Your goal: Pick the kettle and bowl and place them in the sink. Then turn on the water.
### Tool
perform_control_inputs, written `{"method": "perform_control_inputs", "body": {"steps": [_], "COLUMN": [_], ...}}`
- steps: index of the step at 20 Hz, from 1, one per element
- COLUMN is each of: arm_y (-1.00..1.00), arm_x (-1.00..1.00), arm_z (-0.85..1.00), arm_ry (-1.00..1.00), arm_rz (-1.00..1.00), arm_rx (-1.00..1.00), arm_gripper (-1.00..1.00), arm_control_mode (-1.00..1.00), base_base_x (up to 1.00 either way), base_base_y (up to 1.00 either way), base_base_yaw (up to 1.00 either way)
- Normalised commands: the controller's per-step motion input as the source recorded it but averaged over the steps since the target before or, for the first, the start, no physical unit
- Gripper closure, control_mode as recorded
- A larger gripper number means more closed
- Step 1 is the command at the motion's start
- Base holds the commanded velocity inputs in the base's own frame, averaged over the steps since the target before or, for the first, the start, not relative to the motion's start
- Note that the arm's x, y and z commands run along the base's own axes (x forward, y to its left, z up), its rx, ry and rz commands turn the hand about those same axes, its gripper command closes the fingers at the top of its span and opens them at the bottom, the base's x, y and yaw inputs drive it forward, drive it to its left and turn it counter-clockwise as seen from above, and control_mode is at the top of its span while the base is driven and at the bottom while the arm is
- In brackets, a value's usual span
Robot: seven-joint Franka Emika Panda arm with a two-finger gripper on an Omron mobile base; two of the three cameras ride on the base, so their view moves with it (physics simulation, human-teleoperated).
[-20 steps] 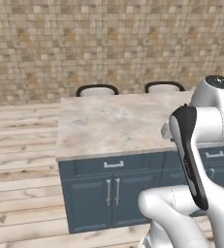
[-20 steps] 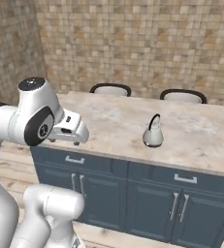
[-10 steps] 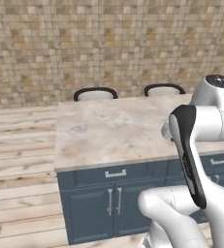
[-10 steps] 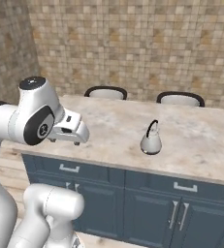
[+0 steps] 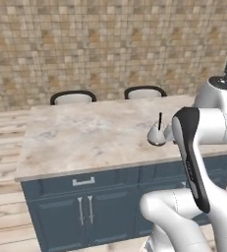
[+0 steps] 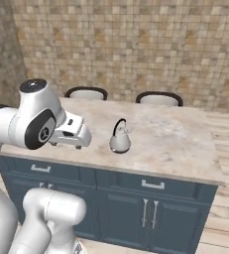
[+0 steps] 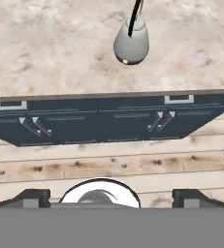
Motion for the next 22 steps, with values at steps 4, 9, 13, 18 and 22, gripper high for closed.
{"method": "perform_control_inputs", "body": {"steps": [4,9,13,18,22], "arm_y": [0.0,0.0,0.0,0.0,0.0], "arm_x": [0.0,0.0,0.0,0.0,0.0], "arm_z": [0.0,0.0,0.0,0.0,0.0], "arm_ry": [0.0,0.0,0.0,0.0,0.0], "arm_rz": [0.0,0.0,0.0,0.0,0.0], "arm_rx": [0.0,0.0,0.0,0.0,0.0], "arm_gripper": [-1.0,-1.0,-1.0,-1.0,-1.0], "arm_control_mode": [1.0,1.0,1.0,1.0,1.0], "base_base_x": [0.27,0.48,0.58,0.55,0.46], "base_base_y": [-0.22,0.0,0.0,0.0,0.0], "base_base_yaw": [-0.12,-0.13,-0.09,0.0,0.0]}}
